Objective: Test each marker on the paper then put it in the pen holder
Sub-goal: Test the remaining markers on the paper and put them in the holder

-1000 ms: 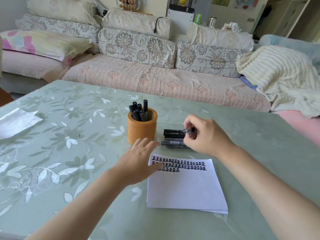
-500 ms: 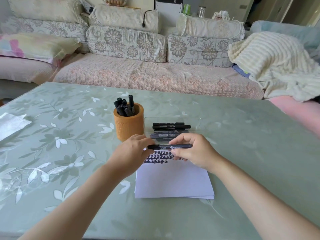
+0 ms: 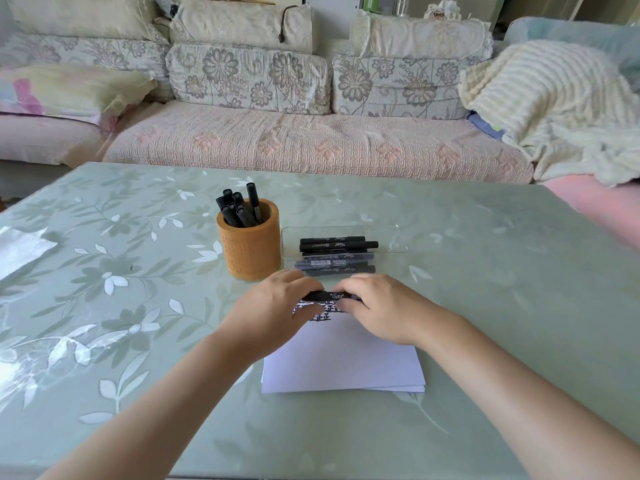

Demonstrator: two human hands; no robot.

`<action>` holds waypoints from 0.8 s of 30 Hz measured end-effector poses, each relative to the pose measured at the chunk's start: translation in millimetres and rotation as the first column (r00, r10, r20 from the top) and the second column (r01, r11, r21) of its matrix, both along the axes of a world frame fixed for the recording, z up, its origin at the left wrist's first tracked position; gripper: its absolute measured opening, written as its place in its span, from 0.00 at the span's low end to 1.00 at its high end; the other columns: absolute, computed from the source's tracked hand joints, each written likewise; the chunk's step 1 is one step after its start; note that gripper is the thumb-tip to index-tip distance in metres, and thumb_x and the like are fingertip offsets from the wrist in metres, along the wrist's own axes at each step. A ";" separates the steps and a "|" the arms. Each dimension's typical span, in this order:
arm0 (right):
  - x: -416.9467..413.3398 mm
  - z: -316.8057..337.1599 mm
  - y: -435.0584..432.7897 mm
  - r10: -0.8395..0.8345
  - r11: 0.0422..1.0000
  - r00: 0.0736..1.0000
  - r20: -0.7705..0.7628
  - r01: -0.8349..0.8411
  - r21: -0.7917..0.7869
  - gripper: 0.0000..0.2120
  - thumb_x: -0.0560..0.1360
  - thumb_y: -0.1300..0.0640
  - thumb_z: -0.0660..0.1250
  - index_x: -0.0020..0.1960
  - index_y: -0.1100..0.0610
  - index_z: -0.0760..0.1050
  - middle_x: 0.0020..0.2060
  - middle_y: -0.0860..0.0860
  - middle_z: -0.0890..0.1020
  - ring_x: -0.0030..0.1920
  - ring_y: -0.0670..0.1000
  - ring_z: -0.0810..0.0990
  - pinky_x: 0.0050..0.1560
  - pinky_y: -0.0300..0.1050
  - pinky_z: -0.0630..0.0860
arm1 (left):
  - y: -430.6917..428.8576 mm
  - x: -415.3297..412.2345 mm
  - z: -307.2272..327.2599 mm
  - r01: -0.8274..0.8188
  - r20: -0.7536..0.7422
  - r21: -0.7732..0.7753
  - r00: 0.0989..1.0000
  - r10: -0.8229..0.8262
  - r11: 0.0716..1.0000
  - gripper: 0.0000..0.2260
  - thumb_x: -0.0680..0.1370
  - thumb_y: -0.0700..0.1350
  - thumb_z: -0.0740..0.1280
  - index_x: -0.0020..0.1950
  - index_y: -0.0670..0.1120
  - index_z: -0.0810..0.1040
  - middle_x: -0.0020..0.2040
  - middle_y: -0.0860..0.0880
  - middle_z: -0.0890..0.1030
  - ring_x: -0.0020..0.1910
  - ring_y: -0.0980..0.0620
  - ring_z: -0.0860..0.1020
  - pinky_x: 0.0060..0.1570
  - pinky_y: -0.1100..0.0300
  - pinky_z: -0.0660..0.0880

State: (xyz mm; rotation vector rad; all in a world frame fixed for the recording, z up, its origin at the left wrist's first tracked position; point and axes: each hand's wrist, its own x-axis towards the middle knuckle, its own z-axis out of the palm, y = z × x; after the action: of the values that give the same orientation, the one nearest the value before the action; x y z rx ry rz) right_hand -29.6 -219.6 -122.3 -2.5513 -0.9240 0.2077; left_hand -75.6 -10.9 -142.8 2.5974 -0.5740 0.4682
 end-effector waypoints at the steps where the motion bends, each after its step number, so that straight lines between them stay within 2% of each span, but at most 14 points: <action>1: 0.0 -1.1 0.1 0.018 1.000 1.000 0.008 -0.018 -0.014 0.10 0.82 0.51 0.59 0.58 0.51 0.77 0.43 0.44 0.74 0.47 0.47 0.72 0.47 0.42 0.67 | 0.6 0.7 0.8 0.013 0.001 0.014 1.000 -0.013 1.000 0.07 0.78 0.53 0.65 0.50 0.52 0.80 0.40 0.56 0.75 0.41 0.57 0.72 0.39 0.64 0.69; 4: -1.0 -4.4 0.5 0.026 0.999 0.992 0.125 -0.021 -0.033 0.10 0.82 0.50 0.60 0.59 0.51 0.76 0.44 0.45 0.74 0.48 0.51 0.75 0.46 0.46 0.71 | 3.9 3.3 1.6 0.027 -0.010 0.039 1.000 -0.027 0.999 0.14 0.79 0.55 0.59 0.47 0.49 0.80 0.36 0.55 0.74 0.39 0.56 0.71 0.38 0.66 0.66; 6: -1.2 -5.1 -0.4 0.052 0.998 0.954 0.296 -0.045 -0.033 0.09 0.81 0.52 0.62 0.58 0.53 0.77 0.43 0.48 0.76 0.45 0.54 0.77 0.42 0.49 0.73 | 4.7 3.6 5.2 0.029 -0.047 0.009 0.998 -0.029 1.000 0.11 0.80 0.52 0.62 0.47 0.47 0.80 0.35 0.55 0.73 0.38 0.56 0.71 0.38 0.64 0.67; 8: 0.6 -3.1 -2.0 0.120 0.993 0.876 0.467 -0.105 -0.058 0.06 0.77 0.56 0.67 0.53 0.55 0.79 0.38 0.50 0.75 0.38 0.55 0.75 0.35 0.44 0.69 | 5.0 4.9 9.0 0.010 -0.126 -0.047 0.992 -0.016 0.999 0.09 0.80 0.49 0.64 0.47 0.47 0.81 0.35 0.53 0.75 0.37 0.53 0.72 0.38 0.61 0.69; 10: 1.4 -0.6 -1.7 0.153 0.988 0.812 0.564 -0.133 -0.077 0.03 0.76 0.57 0.69 0.49 0.56 0.79 0.35 0.50 0.73 0.34 0.54 0.72 0.34 0.43 0.65 | 7.8 6.4 9.9 -0.002 -0.200 -0.103 0.980 -0.019 0.995 0.09 0.80 0.49 0.64 0.48 0.47 0.81 0.36 0.52 0.77 0.37 0.53 0.73 0.38 0.60 0.69; 12: -1.4 -0.2 0.9 0.147 0.989 0.826 0.544 -0.123 -0.081 0.06 0.78 0.54 0.65 0.50 0.55 0.78 0.36 0.50 0.74 0.36 0.55 0.74 0.33 0.45 0.70 | 11.6 6.8 9.6 0.032 -0.177 -0.095 0.983 -0.048 0.995 0.10 0.80 0.51 0.64 0.49 0.47 0.82 0.36 0.52 0.77 0.37 0.54 0.74 0.37 0.60 0.70; 15: -4.4 -0.9 4.2 0.047 0.999 0.954 0.295 -0.042 -0.025 0.11 0.82 0.49 0.59 0.52 0.55 0.77 0.42 0.50 0.79 0.44 0.55 0.76 0.44 0.52 0.74 | 16.9 6.0 11.6 0.091 -0.047 0.035 0.995 -0.090 0.995 0.16 0.79 0.56 0.59 0.50 0.48 0.82 0.36 0.54 0.77 0.38 0.55 0.74 0.38 0.64 0.69; 17: -3.8 -1.2 5.9 0.022 0.999 0.978 0.208 -0.028 0.026 0.12 0.82 0.48 0.59 0.52 0.55 0.76 0.42 0.50 0.80 0.45 0.55 0.76 0.47 0.52 0.74 | 21.3 6.2 13.0 0.101 -0.003 0.085 0.995 -0.101 0.991 0.16 0.80 0.56 0.59 0.51 0.49 0.82 0.37 0.55 0.77 0.39 0.56 0.74 0.39 0.65 0.69; 18: -4.0 -0.5 7.3 0.015 0.999 0.976 0.216 -0.025 0.045 0.12 0.82 0.48 0.60 0.54 0.54 0.77 0.43 0.49 0.80 0.46 0.54 0.76 0.47 0.51 0.74 | 22.7 5.7 13.8 0.095 -0.004 0.078 0.995 -0.095 0.992 0.14 0.80 0.55 0.61 0.51 0.49 0.82 0.37 0.55 0.77 0.39 0.56 0.74 0.39 0.66 0.68; 20: -3.3 -1.3 9.8 0.024 0.997 0.939 0.343 -0.046 0.056 0.10 0.80 0.50 0.63 0.58 0.52 0.78 0.44 0.48 0.79 0.45 0.54 0.78 0.43 0.49 0.74 | 22.6 3.5 16.0 0.063 -0.060 0.021 0.996 -0.062 0.998 0.09 0.80 0.51 0.63 0.50 0.49 0.81 0.37 0.55 0.76 0.39 0.57 0.74 0.38 0.68 0.67; 22: -4.0 -1.2 12.1 0.081 0.996 0.883 0.462 -0.094 0.006 0.09 0.77 0.53 0.67 0.55 0.53 0.80 0.41 0.49 0.79 0.41 0.55 0.79 0.37 0.47 0.74 | 23.3 2.4 17.4 0.005 -0.186 -0.046 0.983 -0.014 0.999 0.07 0.81 0.48 0.63 0.46 0.51 0.80 0.36 0.55 0.76 0.38 0.56 0.74 0.37 0.68 0.67; 24: -0.8 -0.8 9.7 0.108 0.993 0.839 0.533 -0.117 -0.017 0.07 0.75 0.55 0.67 0.52 0.54 0.81 0.38 0.49 0.78 0.38 0.55 0.79 0.34 0.45 0.71 | 32.2 1.1 18.9 -0.072 -0.294 -0.057 0.954 0.052 0.996 0.10 0.81 0.48 0.61 0.42 0.55 0.78 0.35 0.56 0.76 0.37 0.57 0.73 0.36 0.67 0.68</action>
State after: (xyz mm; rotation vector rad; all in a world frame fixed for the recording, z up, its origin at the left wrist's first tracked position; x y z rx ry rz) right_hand -30.4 -209.9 -123.1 -2.5812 -1.2657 -0.5091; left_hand -74.5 21.2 -123.9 2.5598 -0.3701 0.1139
